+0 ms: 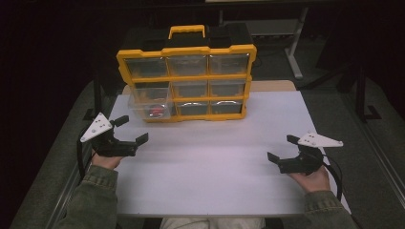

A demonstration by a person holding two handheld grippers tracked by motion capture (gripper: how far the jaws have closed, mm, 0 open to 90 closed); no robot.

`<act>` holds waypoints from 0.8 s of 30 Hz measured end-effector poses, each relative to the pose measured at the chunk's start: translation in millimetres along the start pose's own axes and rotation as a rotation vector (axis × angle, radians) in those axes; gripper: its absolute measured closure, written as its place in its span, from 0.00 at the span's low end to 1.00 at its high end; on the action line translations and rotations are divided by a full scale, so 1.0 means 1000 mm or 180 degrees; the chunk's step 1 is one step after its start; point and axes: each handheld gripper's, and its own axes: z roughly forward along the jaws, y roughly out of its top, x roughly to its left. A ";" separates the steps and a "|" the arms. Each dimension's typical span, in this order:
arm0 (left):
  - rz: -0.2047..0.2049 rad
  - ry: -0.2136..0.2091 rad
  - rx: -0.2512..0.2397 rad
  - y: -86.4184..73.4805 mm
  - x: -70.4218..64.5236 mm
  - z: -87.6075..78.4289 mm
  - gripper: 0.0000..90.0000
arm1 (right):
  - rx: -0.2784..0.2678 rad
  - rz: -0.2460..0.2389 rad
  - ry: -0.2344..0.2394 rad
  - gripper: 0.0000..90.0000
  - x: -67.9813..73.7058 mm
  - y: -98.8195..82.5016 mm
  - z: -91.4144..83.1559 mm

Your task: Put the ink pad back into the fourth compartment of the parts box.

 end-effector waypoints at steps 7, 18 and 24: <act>-0.0011 0.0032 0.0019 -0.013 -0.002 0.001 0.00 | -0.0018 0.0013 0.0012 0.00 0.000 0.000 -0.001; -0.0089 0.0063 -0.0030 -0.031 -0.004 -0.004 0.00 | -0.0064 0.0008 0.0028 0.00 0.002 0.001 -0.001; -0.0191 0.0075 -0.0058 -0.039 -0.001 -0.009 0.00 | -0.0079 0.0006 0.0032 0.00 0.001 0.000 -0.002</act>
